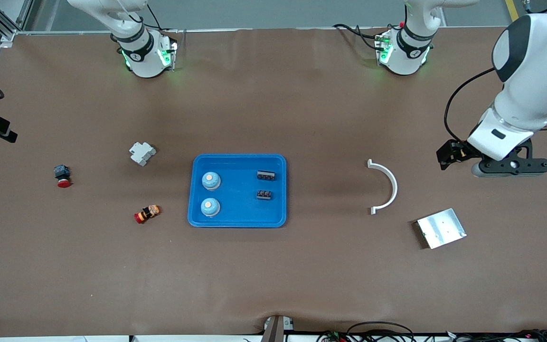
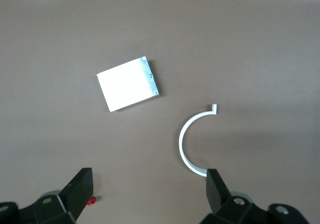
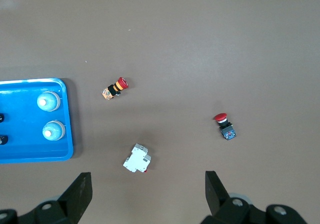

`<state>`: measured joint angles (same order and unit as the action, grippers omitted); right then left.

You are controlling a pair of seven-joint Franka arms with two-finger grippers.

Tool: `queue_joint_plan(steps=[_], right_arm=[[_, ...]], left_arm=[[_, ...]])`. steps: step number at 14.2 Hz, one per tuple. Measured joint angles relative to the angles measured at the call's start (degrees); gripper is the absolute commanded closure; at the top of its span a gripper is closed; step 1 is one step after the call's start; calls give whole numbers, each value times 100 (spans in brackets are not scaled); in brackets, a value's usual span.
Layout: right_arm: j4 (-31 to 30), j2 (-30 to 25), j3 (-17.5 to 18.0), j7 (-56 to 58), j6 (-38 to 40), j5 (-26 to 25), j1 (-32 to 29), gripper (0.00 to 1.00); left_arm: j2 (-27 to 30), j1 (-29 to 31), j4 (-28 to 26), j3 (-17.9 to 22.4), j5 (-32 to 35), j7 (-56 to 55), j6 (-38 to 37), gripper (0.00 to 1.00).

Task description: Place electrolytic capacitor and blue bell in tray

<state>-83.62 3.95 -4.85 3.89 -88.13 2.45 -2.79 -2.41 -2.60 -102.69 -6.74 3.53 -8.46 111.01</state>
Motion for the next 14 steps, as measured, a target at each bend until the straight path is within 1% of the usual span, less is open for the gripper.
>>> queue_joint_plan(steps=[4,7,10,14], right_arm=[[0,0,0,0,0,0,0,0],[0,0,0,0,0,0,0,0],[-1,0,-1,0,0,-4,0,0],[-4,1,-1,0,1,-12,0,0]], left_arm=[[127,72,-86,32,-290,186,-1,0],[254,76,-85,55,-307,189,-1,0],[356,32,-87,191,-308,243,-27,0],[560,-48,-87,202,-311,297,-185,0]])
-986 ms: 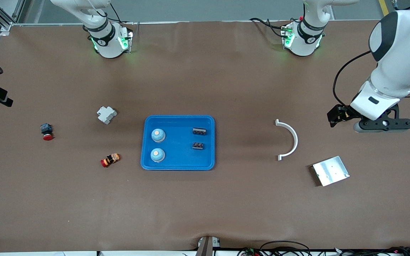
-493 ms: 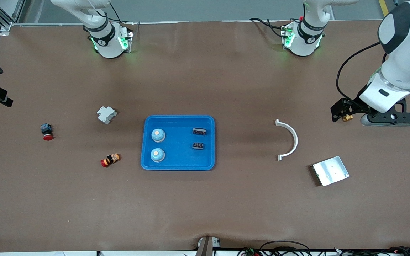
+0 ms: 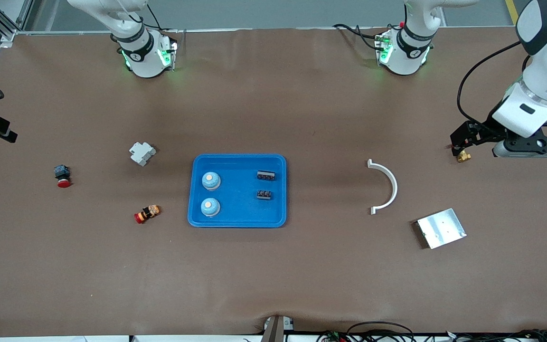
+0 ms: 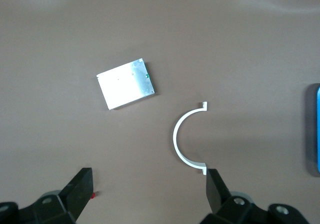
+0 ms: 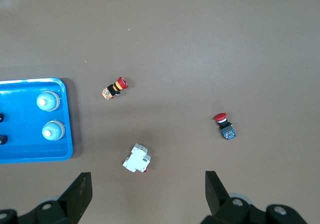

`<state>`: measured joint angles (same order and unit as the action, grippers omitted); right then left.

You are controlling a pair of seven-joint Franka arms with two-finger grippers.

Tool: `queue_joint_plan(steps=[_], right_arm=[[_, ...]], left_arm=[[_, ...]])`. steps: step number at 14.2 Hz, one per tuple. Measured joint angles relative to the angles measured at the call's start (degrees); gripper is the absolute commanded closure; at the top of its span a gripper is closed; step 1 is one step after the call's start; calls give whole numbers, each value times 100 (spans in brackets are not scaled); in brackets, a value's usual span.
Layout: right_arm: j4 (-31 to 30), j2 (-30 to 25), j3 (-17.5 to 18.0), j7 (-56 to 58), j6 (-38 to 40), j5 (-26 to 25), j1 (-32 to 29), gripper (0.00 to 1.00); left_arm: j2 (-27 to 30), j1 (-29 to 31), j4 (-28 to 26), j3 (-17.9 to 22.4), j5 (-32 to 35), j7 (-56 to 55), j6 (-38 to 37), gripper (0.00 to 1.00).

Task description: Place electrolytic capacitor and blue bell in tray

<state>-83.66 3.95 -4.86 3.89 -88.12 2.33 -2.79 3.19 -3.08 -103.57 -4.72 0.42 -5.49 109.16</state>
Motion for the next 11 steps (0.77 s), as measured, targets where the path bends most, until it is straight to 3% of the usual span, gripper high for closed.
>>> queue_joint_plan(steps=[6,11], right_arm=[[0,1,12,0,-14,-56,3,0],[-1,1,12,0,-16,-61,3,0]], left_arm=[[445,-88,1,-7,-4,0,-715,0],[486,-89,29,-79,-6,-7,-1140,0]])
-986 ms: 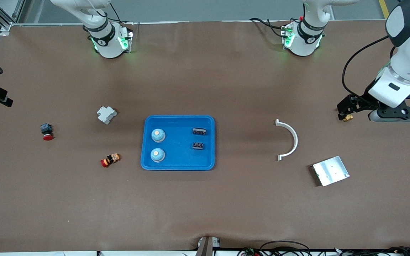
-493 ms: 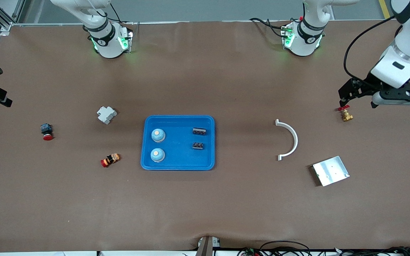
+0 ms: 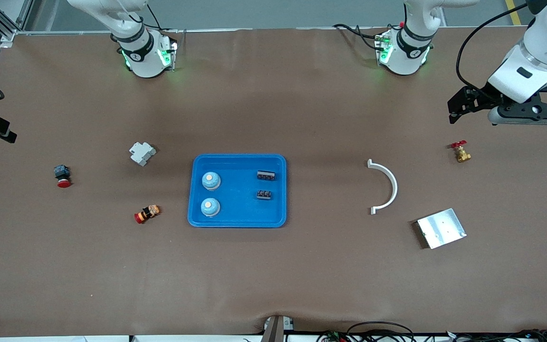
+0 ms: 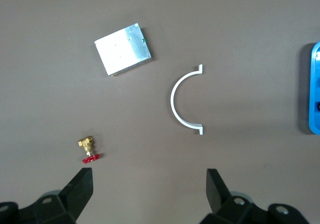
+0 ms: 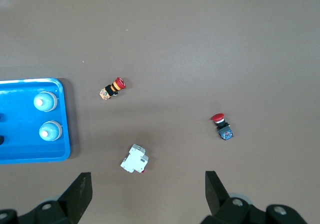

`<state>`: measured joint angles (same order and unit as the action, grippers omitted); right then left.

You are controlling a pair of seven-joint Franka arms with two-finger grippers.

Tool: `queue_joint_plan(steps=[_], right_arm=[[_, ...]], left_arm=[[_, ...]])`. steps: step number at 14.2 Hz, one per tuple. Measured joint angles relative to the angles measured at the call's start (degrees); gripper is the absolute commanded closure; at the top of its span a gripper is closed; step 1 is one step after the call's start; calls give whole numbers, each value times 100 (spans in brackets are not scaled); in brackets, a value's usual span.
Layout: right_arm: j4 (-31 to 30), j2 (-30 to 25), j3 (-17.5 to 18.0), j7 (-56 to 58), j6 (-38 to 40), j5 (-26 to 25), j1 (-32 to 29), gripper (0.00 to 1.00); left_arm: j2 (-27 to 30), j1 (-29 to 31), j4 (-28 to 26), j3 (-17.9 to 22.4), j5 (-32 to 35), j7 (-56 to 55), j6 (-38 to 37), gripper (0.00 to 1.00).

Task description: Place electrolytic capacitor and blue bell in tray

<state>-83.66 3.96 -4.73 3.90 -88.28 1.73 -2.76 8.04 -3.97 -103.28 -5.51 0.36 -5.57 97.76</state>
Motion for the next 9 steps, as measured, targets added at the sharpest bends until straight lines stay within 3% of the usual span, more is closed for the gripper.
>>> queue_joint_plan(steps=[9], right_arm=[[-1,0,8,0,3,-3,0,0]], left_arm=[[-15,-1,270,-8,-3,-131,-169,0]])
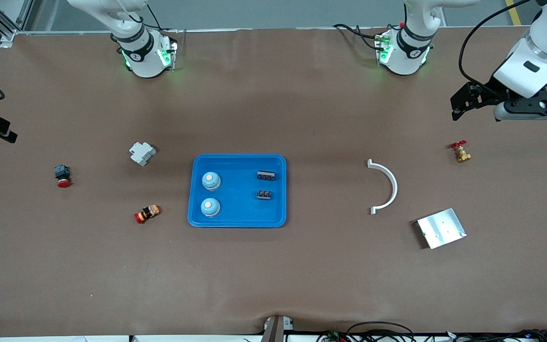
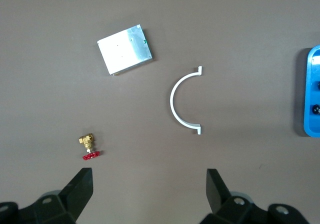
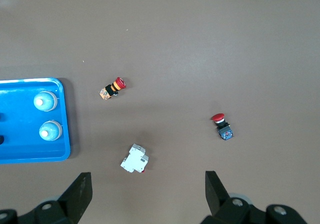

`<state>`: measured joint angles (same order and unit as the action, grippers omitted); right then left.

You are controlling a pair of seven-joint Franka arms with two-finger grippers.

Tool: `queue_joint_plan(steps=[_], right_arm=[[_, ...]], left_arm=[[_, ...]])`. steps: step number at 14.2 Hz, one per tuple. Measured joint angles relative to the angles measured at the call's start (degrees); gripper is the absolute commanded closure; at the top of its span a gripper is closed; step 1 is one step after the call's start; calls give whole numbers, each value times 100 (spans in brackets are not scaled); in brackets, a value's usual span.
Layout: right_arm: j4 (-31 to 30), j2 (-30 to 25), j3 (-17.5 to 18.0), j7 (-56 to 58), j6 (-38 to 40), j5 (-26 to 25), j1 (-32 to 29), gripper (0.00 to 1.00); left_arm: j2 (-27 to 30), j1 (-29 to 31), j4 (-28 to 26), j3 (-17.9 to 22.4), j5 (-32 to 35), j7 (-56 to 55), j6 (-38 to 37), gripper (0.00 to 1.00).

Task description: Place electrolytic capacitor and blue bell in tray

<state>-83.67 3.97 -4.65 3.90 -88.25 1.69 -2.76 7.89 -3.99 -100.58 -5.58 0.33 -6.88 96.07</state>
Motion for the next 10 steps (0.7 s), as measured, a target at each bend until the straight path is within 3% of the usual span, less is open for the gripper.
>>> queue_joint_plan(steps=[10], right_arm=[[0,0,24,3,-4,-1,7,0]], left_arm=[[-39,7,328,24,0,586,-183,0]])
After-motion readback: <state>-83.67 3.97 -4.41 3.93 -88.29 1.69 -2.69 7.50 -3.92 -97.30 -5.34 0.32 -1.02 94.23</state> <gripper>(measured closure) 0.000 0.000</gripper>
